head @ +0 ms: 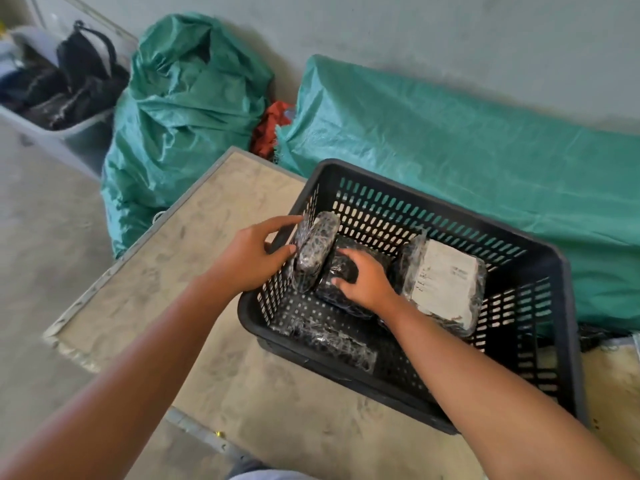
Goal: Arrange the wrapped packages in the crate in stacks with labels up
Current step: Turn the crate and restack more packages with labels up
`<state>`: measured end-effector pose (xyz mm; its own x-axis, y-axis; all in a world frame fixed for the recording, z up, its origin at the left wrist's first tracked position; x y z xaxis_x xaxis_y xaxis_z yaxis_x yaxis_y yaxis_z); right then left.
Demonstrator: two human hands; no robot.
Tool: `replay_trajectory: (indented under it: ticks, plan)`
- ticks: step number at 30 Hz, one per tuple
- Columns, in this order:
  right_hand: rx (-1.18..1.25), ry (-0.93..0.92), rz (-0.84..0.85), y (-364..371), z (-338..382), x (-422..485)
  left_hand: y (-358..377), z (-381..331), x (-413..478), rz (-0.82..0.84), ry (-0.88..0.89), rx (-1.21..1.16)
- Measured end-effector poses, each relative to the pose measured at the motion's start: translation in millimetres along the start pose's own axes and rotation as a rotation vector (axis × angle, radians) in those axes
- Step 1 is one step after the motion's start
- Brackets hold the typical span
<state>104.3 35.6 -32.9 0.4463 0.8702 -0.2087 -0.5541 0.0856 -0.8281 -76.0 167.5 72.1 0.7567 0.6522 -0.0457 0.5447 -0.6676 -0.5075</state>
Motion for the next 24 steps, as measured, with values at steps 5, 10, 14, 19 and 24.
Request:
replay_trajectory:
  ticks: [5,10,14,19,24]
  plan:
    - [-0.295,0.179,0.233,55,-30,3,-2,2,0,-0.078,-0.037,-0.155]
    - [-0.493,0.174,0.218,65,-41,-1,-2,3,-2,-0.082,-0.044,-0.209]
    - [-0.529,0.167,0.246,64,-34,4,0,5,0,-0.061,-0.062,-0.223]
    - [-0.306,0.169,0.277,42,-23,7,-1,5,-1,-0.061,-0.054,-0.226]
    - [-0.005,0.02,0.068,-4,-5,4,-2,-1,-2,-0.078,-0.028,-0.225]
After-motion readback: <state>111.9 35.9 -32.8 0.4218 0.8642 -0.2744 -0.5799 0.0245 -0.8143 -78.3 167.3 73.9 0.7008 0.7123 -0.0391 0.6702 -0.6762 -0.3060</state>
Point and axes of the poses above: each hand's wrist, its own x-axis towards the middle knuckle, its own y-axis out of the palm, z = x × y, the point moved 10 cm from there along x, towards the middle knuckle, and after that the axes turned 6 degrees about -x, right-handed, at the moved point
